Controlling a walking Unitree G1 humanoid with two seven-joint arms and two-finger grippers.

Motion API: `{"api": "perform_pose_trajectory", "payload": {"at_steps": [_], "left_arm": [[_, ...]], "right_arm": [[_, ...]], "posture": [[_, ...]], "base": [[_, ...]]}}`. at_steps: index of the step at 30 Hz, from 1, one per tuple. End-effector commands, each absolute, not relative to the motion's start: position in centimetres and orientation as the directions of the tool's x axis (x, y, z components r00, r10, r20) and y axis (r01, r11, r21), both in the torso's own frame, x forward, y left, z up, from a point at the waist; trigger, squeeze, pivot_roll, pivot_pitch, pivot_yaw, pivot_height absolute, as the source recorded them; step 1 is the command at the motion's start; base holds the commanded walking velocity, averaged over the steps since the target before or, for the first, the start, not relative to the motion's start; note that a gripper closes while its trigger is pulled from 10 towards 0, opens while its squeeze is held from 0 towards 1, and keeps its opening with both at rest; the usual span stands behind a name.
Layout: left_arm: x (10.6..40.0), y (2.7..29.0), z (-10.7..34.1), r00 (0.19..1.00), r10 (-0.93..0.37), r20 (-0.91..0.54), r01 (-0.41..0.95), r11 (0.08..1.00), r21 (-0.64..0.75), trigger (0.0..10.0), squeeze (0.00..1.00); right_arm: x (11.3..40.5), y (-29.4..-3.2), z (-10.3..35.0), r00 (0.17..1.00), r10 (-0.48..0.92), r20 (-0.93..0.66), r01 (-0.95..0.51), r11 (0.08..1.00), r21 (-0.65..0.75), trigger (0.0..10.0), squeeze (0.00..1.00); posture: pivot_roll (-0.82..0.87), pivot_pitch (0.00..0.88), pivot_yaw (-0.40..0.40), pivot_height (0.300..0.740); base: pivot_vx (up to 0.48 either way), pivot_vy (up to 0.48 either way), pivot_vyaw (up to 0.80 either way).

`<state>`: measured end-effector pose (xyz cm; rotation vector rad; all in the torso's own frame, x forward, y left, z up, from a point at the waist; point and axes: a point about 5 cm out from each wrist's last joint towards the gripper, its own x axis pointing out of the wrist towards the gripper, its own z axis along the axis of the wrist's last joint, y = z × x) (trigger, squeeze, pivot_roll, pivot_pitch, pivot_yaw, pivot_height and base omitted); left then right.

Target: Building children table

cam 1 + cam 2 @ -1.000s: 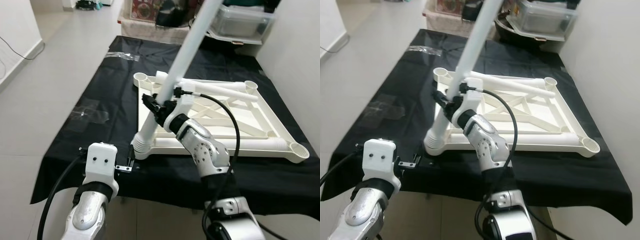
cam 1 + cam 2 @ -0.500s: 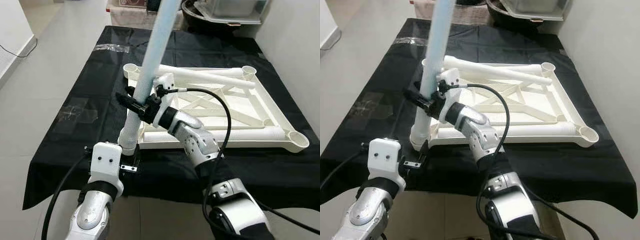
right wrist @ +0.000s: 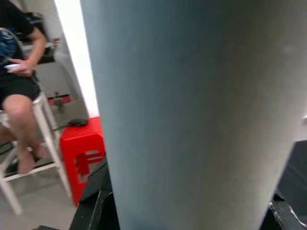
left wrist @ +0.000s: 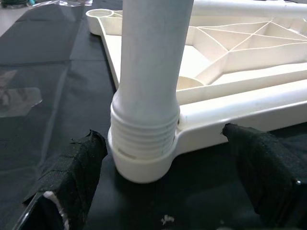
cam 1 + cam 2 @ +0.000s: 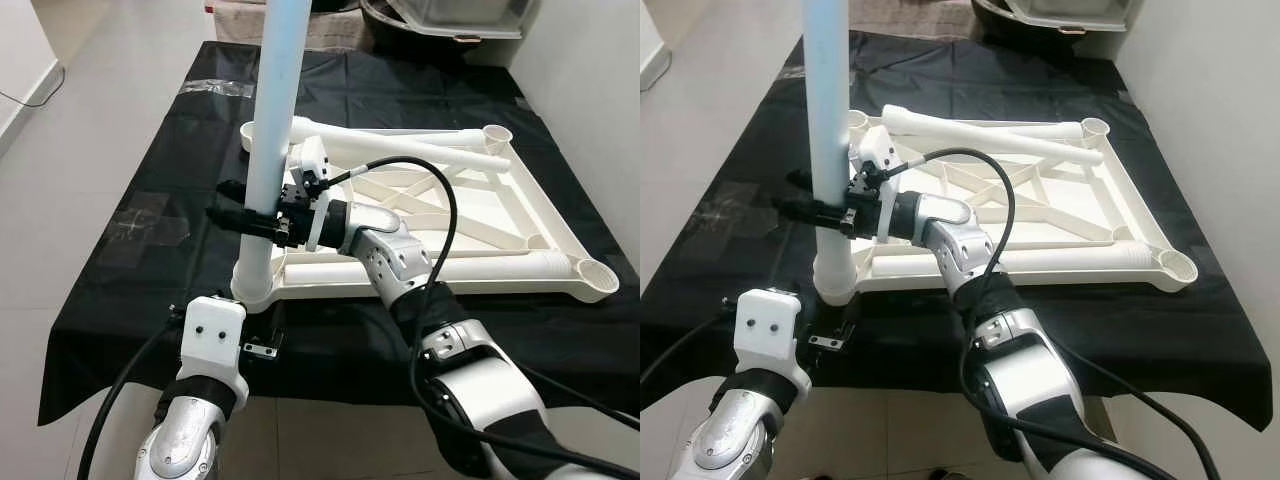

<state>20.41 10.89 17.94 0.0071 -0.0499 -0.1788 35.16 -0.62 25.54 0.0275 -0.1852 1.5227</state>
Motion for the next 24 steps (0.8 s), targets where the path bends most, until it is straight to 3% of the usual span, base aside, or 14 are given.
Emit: {"api": "perform_pose_trajectory", "payload": {"at_steps": [1, 5, 10, 18, 21, 24], "left_arm": [[20.0, 10.6, 17.9, 0.979, -0.198, 0.041, 0.198, 0.98, 0.012, 10.0, 0.0], [19.7, 10.4, 18.0, 0.978, -0.205, 0.041, 0.205, 0.979, 0.015, 10.0, 0.0], [19.5, 10.4, 17.9, 0.977, -0.208, 0.039, 0.208, 0.978, 0.018, 10.0, 0.0], [19.2, 10.2, 17.8, 0.975, -0.22, 0.029, 0.22, 0.975, 0.011, 10.0, 0.0], [18.9, 10.1, 17.4, 0.973, -0.23, 0.013, 0.229, 0.973, 0.012, 10.0, 0.0], [18.8, 10.1, 17.3, 0.973, -0.229, 0.009, 0.229, 0.973, 0.014, 10.0, 0.0]], "right_arm": [[34.5, 0.5, 22.8, -0.062, 0.997, 0.053, -0.998, -0.061, -0.016, 10.0, 0.0], [34.1, 0.8, 22.7, -0.154, 0.988, 0.023, -0.988, -0.153, -0.032, 10.0, 0.0], [34.1, 1.1, 22.4, -0.17, 0.985, -0.021, -0.983, -0.171, -0.066, 10.0, 0.0], [34.3, 1.3, 21.7, -0.131, 0.982, -0.134, -0.977, -0.151, -0.149, 10.0, 0.0], [35.0, 1.0, 21.1, -0.05, 0.976, -0.213, -0.986, -0.082, -0.142, 10.0, 0.0], [35.2, 0.9, 21.1, -0.037, 0.976, -0.216, -0.99, -0.065, -0.124, 10.0, 0.0]], "posture": [[0.11, 0.231, -0.129, 0.74], [0.11, 0.236, -0.136, 0.74], [0.12, 0.24, -0.141, 0.74], [0.11, 0.242, -0.14, 0.74], [0.11, 0.237, -0.139, 0.74], [0.11, 0.237, -0.139, 0.74]], "base": [[0.0, 0.0, 0.0], [0.0, 0.0, 0.0], [0.0, 0.0, 0.0], [0.0, 0.0, 0.0], [0.0, 0.0, 0.0], [0.0, 0.0, 0.0]]}}
